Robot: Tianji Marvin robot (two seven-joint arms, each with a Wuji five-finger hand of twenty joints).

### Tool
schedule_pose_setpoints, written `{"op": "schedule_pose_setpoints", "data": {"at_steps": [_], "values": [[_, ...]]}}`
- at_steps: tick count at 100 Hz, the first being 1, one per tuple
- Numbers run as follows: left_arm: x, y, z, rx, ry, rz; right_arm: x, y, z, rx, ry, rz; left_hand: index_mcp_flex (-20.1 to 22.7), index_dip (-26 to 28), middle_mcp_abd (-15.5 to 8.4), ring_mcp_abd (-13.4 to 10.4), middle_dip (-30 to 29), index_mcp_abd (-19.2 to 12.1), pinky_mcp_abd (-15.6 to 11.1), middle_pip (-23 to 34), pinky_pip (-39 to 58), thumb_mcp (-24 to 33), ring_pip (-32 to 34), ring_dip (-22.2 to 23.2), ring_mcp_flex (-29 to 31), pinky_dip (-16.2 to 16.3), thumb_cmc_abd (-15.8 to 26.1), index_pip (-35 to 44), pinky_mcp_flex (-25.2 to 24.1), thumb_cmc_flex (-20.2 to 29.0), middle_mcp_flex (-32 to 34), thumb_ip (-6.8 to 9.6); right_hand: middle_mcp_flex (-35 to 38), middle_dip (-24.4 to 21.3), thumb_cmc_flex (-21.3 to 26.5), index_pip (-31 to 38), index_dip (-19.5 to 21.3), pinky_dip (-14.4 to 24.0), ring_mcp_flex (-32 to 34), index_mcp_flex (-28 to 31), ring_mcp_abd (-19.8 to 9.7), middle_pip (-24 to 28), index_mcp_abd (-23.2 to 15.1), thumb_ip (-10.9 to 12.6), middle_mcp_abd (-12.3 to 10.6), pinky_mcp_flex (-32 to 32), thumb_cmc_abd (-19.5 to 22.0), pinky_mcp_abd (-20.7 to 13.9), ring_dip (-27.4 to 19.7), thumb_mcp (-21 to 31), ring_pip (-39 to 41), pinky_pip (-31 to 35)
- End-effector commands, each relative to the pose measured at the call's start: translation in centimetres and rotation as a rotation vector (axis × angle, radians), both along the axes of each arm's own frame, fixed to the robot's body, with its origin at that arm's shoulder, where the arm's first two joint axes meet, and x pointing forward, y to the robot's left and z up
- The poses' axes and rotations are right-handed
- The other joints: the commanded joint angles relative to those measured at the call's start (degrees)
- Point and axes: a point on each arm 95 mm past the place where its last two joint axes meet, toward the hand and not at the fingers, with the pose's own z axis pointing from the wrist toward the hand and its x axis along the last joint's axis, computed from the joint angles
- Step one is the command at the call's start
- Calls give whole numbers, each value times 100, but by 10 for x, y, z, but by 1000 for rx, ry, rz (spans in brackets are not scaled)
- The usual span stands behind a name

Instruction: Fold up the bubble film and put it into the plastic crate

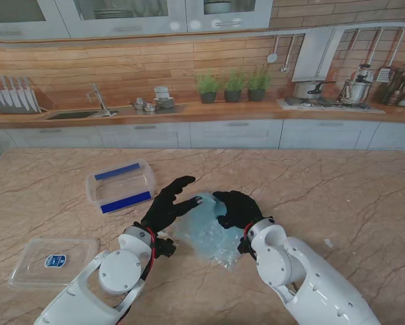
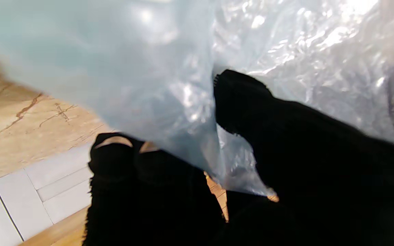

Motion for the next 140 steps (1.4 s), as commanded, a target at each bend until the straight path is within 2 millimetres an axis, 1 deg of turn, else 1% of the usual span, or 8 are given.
{"op": "schedule_pose_setpoints", "data": {"at_steps": [1, 25, 57, 78, 92, 107, 127, 140], "values": [[-4, 1, 3, -22, -5, 5, -2, 3, -1, 9, -2, 5, 69, -103, 47, 37, -120, 27, 45, -144, -139, -267, -100, -116, -109, -14, 169, -239, 0, -149, -134, -95, -95, 108, 228, 230, -19, 170, 30, 67, -173, 222, -217, -21, -81, -33, -206, -182, 24, 208, 340, 184], [-4, 5, 16, -83, -19, 52, -1, 2, -1, -16, -41, 14, 276, -142, 108, 98, -144, 105, 181, -155, -350, -973, -108, -181, -12, -54, 474, -376, 139, -89, 97, -36, -124, 125, 229, 280, -84, 171, 14, 57, -189, 241, -228, -7, -81, -32, -174, -200, 14, 197, 357, 166], [6, -5, 16, 17, 144, -133, -4, 6, 0, -61, -108, 83, 107, -483, 183, 110, -423, 247, 152, -506, -1404, -1120, -542, -579, -317, -227, 97, -1054, 260, 57, -216, 12, -157, 121, 219, 301, -136, 154, -20, 30, -222, 242, -296, 2, -149, -83, -121, -230, -5, 166, 344, 93], [7, -13, 4, 121, 155, -228, -7, 4, 3, -52, -134, 98, -36, -498, 78, 100, -469, 85, 65, -532, -1504, -869, -680, -701, -352, -249, -114, -1098, 272, 348, -298, 20, -159, 116, 213, 336, -142, 150, -40, 39, -239, 235, -345, 9, -181, -98, -94, -245, -11, 137, 327, 62], [5, -13, 0, 127, 184, -244, -9, 2, 6, -45, -153, 91, -159, -487, 100, 400, -438, 99, 237, -446, -1399, -675, -511, -657, -10, -195, -187, -1072, 589, 422, -211, 18, -160, 119, 215, 361, -148, 152, -39, 40, -256, 234, -353, 19, -191, -98, -82, -250, -13, 120, 317, 55], [4, -11, -4, 147, 213, -260, -9, 1, 8, -42, -160, 89, -330, -497, 206, 570, -383, 186, 442, -210, -1162, 668, 60, -534, 627, 38, -451, -899, 1254, 301, 55, -74, -163, 123, 221, 384, -150, 155, -41, 46, -262, 235, -360, 24, -190, -97, -64, -250, -13, 111, 314, 54], [4, -13, -8, 147, 238, -269, -9, 1, 10, -16, -161, 77, -394, -428, 234, 438, -257, 310, 373, 370, 693, 1544, 1158, -185, 1598, 544, -517, -452, 1635, 572, 670, -77, -168, 127, 222, 430, -136, 155, -41, 54, -271, 237, -392, 27, -197, -99, -48, -263, -13, 98, 309, 42], [4, -14, -10, 137, 261, -275, -9, -2, 11, 2, -155, 67, -170, -293, 147, 343, -88, 360, 227, 719, 3127, 1928, 1638, 53, 2026, -263, -452, -67, 1243, 927, 1161, -44, -174, 126, 222, 448, -132, 157, -44, 48, -283, 233, -404, 28, -197, -98, -33, -266, -13, 92, 304, 40]]}}
